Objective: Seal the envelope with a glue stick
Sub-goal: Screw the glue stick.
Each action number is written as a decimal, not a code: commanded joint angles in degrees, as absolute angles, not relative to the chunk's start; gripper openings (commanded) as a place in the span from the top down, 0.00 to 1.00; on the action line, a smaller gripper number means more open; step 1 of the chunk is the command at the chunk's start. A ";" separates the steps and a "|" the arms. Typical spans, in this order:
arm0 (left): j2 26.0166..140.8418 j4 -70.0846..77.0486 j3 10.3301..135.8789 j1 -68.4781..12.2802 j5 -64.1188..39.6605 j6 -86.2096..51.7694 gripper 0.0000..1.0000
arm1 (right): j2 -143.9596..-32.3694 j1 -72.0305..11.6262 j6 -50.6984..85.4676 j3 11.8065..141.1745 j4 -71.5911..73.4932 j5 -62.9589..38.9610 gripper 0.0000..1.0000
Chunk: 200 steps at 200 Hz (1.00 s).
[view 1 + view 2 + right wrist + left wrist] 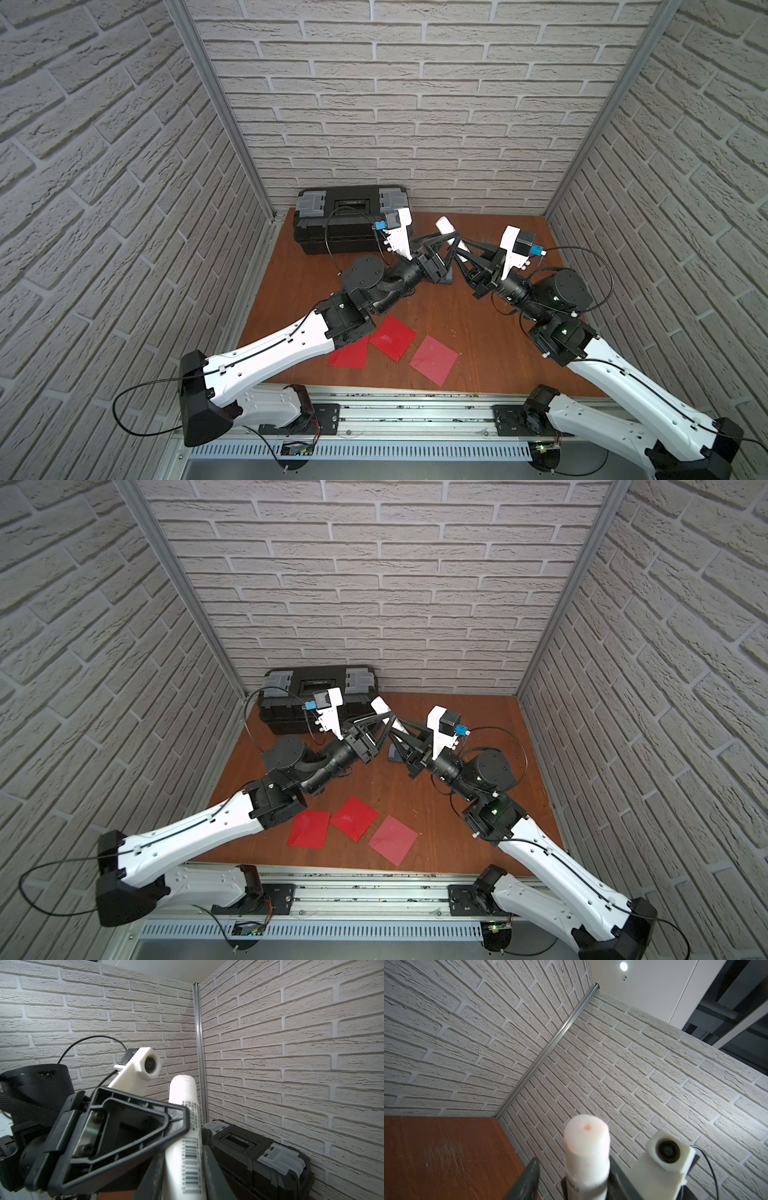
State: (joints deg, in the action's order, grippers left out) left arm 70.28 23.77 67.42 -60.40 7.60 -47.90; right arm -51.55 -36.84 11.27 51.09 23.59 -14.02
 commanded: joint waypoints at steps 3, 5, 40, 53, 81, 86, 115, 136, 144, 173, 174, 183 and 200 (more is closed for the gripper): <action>68.99 25.26 69.18 -60.02 7.01 -47.10 0.56 | -51.16 -37.44 10.33 51.94 25.75 -14.51 0.97; 68.99 25.37 69.11 -60.00 6.96 -47.11 0.56 | -51.16 -37.49 10.32 51.94 25.75 -14.48 0.97; 69.07 26.10 68.81 -60.03 6.09 -47.31 0.71 | -51.33 -37.68 10.16 52.48 25.24 -14.30 0.97; 68.96 26.28 68.60 -60.03 6.12 -47.29 0.82 | -51.17 -37.73 10.36 52.56 24.76 -13.91 0.97; 67.13 27.97 66.70 -59.81 7.69 -46.62 0.86 | -50.48 -37.72 12.53 52.89 22.18 -13.53 0.82; 66.69 28.14 66.43 -59.67 7.98 -46.36 0.87 | -50.24 -37.71 13.36 52.91 21.64 -13.75 0.77; 64.65 29.08 65.41 -59.58 8.27 -45.42 0.90 | -48.79 -37.71 22.02 51.91 20.96 -12.95 0.48; 63.93 30.01 65.21 -59.53 8.00 -45.44 0.96 | -48.47 -37.71 31.53 50.45 24.35 -12.48 0.43; 63.72 29.99 65.42 -59.54 7.93 -45.40 0.96 | -48.67 -37.73 35.29 50.00 26.21 -12.92 0.42; 63.49 30.47 65.92 -59.57 6.88 -44.97 0.97 | -49.93 -37.76 49.10 49.77 31.81 -13.61 0.40; 63.52 30.48 65.92 -59.58 6.87 -44.98 0.97 | -49.97 -37.73 49.51 49.80 31.99 -13.71 0.40; 63.61 30.88 65.87 -59.56 6.69 -45.01 0.97 | -50.63 -37.71 52.82 49.92 33.86 -14.56 0.39; 63.71 31.74 65.83 -59.57 6.54 -45.18 0.97 | -52.03 -37.74 58.65 50.14 37.64 -16.18 0.35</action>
